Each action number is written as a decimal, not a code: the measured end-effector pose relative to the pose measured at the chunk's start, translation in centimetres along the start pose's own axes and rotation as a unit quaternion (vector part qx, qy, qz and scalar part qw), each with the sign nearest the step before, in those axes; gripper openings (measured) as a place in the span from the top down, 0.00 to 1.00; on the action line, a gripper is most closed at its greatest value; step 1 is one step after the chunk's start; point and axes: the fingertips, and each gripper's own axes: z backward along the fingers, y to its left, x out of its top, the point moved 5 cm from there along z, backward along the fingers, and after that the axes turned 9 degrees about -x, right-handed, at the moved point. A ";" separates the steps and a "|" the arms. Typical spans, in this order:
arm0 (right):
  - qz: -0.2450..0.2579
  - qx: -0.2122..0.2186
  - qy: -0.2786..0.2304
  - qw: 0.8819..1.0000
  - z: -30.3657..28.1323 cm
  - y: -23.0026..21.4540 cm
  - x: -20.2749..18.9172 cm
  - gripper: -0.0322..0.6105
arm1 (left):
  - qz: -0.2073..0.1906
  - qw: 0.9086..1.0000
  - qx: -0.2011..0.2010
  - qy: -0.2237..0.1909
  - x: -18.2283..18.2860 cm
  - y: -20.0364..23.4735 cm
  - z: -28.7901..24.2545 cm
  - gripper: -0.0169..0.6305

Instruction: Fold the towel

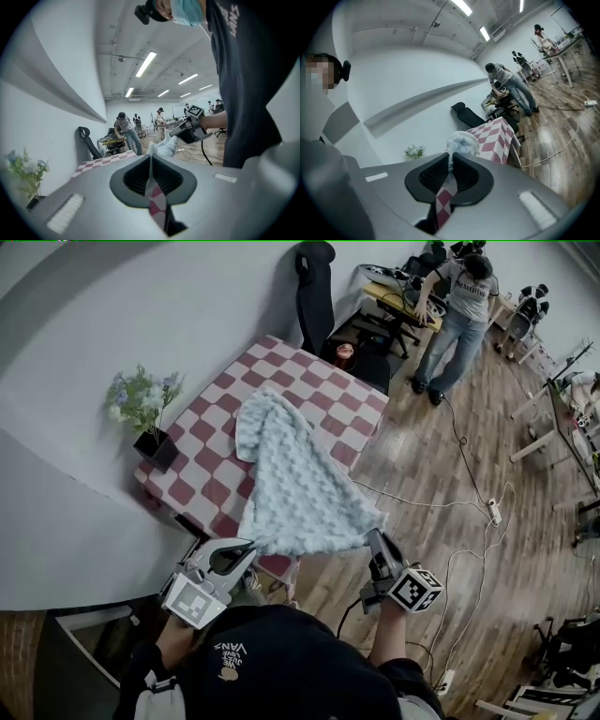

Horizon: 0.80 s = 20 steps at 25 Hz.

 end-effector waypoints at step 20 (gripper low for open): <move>0.095 0.248 0.034 0.964 13.5 3.1 2.7 0.91 | 0.006 1.000 0.014 0.023 7.6 -11.9 5.9 0.95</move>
